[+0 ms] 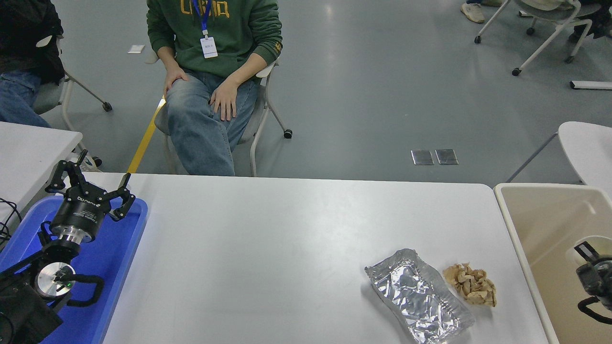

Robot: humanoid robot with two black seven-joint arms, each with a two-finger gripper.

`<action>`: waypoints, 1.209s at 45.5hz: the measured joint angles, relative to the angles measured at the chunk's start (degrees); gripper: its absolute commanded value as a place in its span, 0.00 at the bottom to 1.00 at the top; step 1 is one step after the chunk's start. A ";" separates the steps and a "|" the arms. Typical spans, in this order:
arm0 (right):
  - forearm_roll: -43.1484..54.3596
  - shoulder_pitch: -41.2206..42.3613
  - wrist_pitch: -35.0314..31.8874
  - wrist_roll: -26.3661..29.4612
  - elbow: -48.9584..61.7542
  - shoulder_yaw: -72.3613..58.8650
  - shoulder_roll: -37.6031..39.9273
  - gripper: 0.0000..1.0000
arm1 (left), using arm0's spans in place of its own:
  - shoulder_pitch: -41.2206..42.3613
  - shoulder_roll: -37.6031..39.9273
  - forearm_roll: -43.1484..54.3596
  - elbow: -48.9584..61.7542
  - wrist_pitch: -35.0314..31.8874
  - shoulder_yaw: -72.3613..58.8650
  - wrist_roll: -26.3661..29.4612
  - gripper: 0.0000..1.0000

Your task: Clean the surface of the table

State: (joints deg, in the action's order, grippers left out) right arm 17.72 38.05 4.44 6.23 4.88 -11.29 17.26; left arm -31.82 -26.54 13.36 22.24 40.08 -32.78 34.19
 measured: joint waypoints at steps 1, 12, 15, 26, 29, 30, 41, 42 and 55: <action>-0.01 0.03 0.06 0.01 0.00 0.15 -0.03 1.00 | 0.00 0.00 0.00 0.00 0.00 0.00 0.00 1.00; -0.11 0.33 0.53 0.12 0.03 1.30 -0.23 1.00 | 0.00 0.00 0.00 0.00 -0.01 0.00 0.00 1.00; -0.14 0.54 0.59 0.12 0.00 1.42 -0.24 1.00 | 0.00 0.00 0.00 0.00 -0.01 0.00 0.00 1.00; -0.30 2.11 0.77 -0.14 -0.13 1.70 0.05 1.00 | 0.00 0.00 0.00 0.00 -0.03 0.00 0.00 1.00; -0.69 2.65 0.77 -0.26 -0.18 1.81 0.23 1.00 | 0.00 0.00 0.00 0.00 -0.03 0.00 0.00 1.00; -0.89 2.86 0.77 -0.29 -0.21 1.83 0.31 1.00 | 0.00 0.00 0.00 0.00 -0.03 0.00 0.00 1.00; -4.59 6.72 0.62 -1.28 -2.36 2.24 1.96 1.00 | 0.00 0.00 0.00 0.00 -0.03 -0.02 0.00 1.00; -5.07 7.25 0.61 -1.46 -3.04 2.51 2.26 1.00 | 0.00 0.00 0.00 0.00 -0.03 -0.02 0.00 1.00; -7.65 11.98 0.86 -2.45 -17.12 13.57 7.71 1.00 | 0.00 -0.01 0.00 0.00 0.02 -0.02 0.00 1.00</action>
State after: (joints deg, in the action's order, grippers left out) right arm 10.06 50.03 5.29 3.78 -12.24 2.27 24.97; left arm -31.82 -26.55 13.36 22.24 40.09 -32.79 34.19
